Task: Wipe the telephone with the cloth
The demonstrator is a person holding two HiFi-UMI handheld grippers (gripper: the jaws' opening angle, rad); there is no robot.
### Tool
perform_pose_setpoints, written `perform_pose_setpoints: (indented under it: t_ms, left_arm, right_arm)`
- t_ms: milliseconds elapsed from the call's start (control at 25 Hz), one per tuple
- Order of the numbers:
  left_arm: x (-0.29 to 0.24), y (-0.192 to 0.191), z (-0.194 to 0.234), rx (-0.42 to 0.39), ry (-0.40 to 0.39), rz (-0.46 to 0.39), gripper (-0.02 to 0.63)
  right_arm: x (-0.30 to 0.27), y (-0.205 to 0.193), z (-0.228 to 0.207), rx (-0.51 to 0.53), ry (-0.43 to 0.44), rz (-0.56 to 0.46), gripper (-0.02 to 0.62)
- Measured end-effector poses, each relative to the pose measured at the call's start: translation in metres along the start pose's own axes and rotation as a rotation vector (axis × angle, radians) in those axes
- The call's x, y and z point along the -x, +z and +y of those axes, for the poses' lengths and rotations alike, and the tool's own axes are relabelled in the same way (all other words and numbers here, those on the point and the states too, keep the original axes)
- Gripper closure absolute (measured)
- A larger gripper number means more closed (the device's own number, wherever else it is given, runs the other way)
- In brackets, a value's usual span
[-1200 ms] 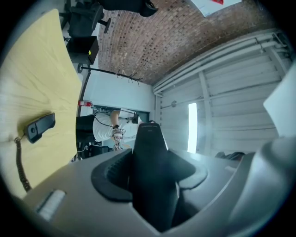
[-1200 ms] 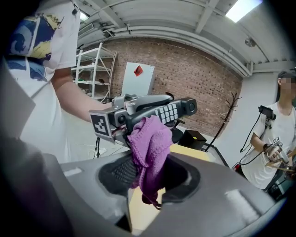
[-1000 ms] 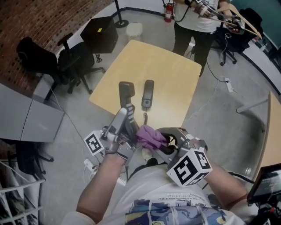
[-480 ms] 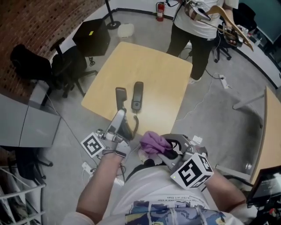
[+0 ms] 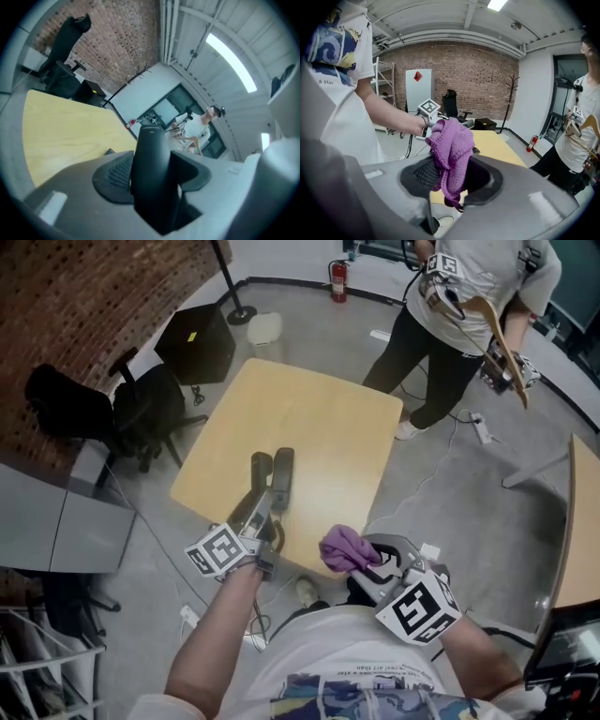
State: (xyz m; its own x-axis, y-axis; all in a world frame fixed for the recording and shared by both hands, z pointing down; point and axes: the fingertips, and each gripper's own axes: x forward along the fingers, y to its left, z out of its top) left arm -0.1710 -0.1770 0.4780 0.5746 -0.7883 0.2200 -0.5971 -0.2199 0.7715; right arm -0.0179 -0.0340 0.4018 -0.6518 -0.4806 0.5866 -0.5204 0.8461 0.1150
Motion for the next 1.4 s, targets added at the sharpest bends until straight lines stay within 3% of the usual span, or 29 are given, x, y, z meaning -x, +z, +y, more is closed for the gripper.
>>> perform_pose_setpoints:
  t_ms: [200,720,1080,1400]
  left_arm:
    - [-0.031,-0.006,0.031,-0.108,0.151,0.056,0.348]
    - [-0.078,-0.026,0.090,-0.343,0.443,0.243,0.348]
    - [-0.095,-0.041,0.112,-0.464,0.562,0.354,0.348]
    - [-0.094,-0.057,0.122,-0.552,0.600,0.428,0.348]
  right_arm:
    - [0.006,-0.008,-0.037,-0.010,0.012,-0.003,0.463]
    - [0.008,-0.043,-0.100,-0.066,0.071,0.033,0.463]
    - [0.003,-0.052,-0.128,-0.090,0.095,0.023,0.463]
    - [-0.001,-0.053,-0.135,-0.118,0.159,-0.006,0.463]
